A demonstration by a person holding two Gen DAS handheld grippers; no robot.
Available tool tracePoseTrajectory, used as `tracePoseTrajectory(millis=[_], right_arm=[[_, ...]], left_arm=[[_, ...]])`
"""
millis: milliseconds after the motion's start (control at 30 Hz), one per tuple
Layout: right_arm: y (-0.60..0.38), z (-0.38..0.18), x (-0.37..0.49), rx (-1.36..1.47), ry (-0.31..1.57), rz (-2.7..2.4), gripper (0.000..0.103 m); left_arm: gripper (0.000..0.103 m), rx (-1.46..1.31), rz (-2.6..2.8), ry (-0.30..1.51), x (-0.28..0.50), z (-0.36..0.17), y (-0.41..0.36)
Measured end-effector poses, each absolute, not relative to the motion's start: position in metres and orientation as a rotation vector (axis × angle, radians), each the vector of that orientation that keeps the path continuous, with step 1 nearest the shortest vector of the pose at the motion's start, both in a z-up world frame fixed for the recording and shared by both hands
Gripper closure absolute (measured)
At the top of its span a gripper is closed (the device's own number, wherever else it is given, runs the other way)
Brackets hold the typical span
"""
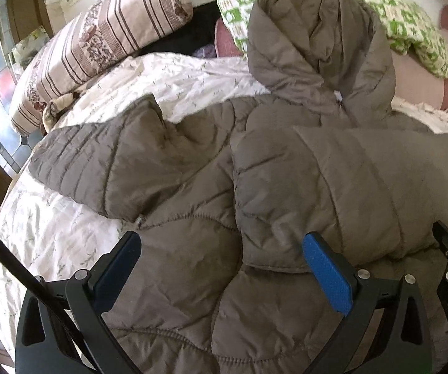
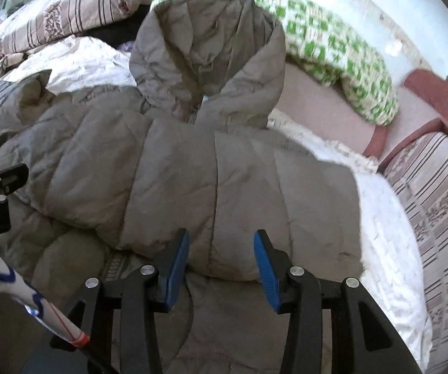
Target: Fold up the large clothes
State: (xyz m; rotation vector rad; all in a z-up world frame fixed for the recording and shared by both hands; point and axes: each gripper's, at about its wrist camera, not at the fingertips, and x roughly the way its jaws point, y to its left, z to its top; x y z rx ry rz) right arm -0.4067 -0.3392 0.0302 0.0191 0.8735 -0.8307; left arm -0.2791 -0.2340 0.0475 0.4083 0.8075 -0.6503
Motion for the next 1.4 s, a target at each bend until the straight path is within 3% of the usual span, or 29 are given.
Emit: tracePoseTrajectory(millis=[400,600,1000,1167,1200,1300,1400], right_arm=[[-0.29,0.079,-0.419,-0.083,0.752,-0.843,0.056],[-0.264,0.095,-0.439,0.104,0.695,-0.727,0.056],[-0.267,0.056,-0.435,0.146,0.778,-0.69,0.056],[-0.286,0.046,-0.437,0.182,0.803,-0.709,0.056],[-0.289,0.045,-0.437,0.192,0.802,-0.704,0.056],[-0.293,0.043,-0.436,0.189,0.805,-0.703,0.056],[-0.296,0.039,-0.433,0.199,0.816,-0.689,0.056]], left_arm=[[0.0,0.344,-0.638,0.731,-0.276,0.084,-0.205],[0.0,0.287,-0.62,0.742,-0.25,0.095,-0.18],[0.0,0.099,-0.424,0.841,-0.117,0.077,-0.074],[0.0,-0.059,-0.356,0.951,-0.026,0.063,-0.018],[0.002,-0.093,-0.348,0.963,-0.009,0.062,-0.009],[0.028,-0.16,-0.326,0.999,0.045,0.057,0.014],[0.033,-0.228,-0.359,1.034,0.077,0.048,0.025]])
